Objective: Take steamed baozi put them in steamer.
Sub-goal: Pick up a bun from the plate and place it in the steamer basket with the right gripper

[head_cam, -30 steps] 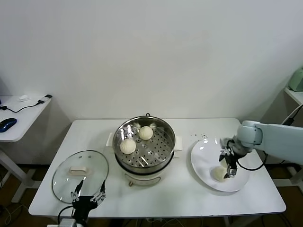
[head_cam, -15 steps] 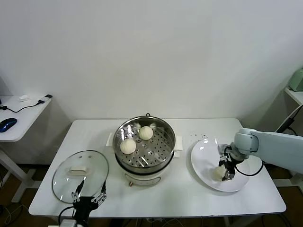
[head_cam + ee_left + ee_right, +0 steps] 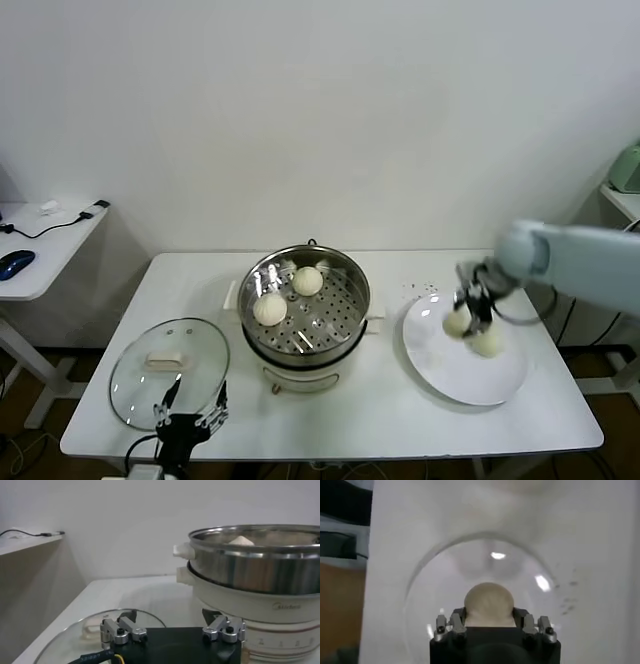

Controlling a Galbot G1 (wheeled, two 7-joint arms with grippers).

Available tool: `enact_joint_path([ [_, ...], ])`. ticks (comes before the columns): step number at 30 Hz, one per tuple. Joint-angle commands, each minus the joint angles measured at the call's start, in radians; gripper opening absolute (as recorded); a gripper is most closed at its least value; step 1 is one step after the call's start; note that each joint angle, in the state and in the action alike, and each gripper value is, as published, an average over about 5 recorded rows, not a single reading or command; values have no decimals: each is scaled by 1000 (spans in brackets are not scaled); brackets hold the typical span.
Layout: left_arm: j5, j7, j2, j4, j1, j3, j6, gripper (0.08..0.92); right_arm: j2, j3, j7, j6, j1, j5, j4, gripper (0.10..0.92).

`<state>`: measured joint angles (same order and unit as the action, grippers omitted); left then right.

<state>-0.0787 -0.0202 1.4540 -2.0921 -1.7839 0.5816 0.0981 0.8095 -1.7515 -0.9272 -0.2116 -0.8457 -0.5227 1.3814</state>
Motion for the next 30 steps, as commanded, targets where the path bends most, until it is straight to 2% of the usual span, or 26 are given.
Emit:
enact_joint_path([
  [1,0,1,-3,-8,-1,0,1,823,357,122,-105,277,-290,-91,0,628],
  [7,-3,0,-3,-9,-7,6,0,823,502,168,-113,468,-170,-12,124,628],
  [14,-6,-2,-3,-11,-18,11,-3,823,570,124,-118,670,1,207,83,628],
  [22,-7,-3,0,-12,-22,12,-5,823,600,138,-56,671,158,346,-32,628],
  [30,-8,-4,1,-15,-21,11,-5,823,637,169,-41,680,222,385,-131,631],
])
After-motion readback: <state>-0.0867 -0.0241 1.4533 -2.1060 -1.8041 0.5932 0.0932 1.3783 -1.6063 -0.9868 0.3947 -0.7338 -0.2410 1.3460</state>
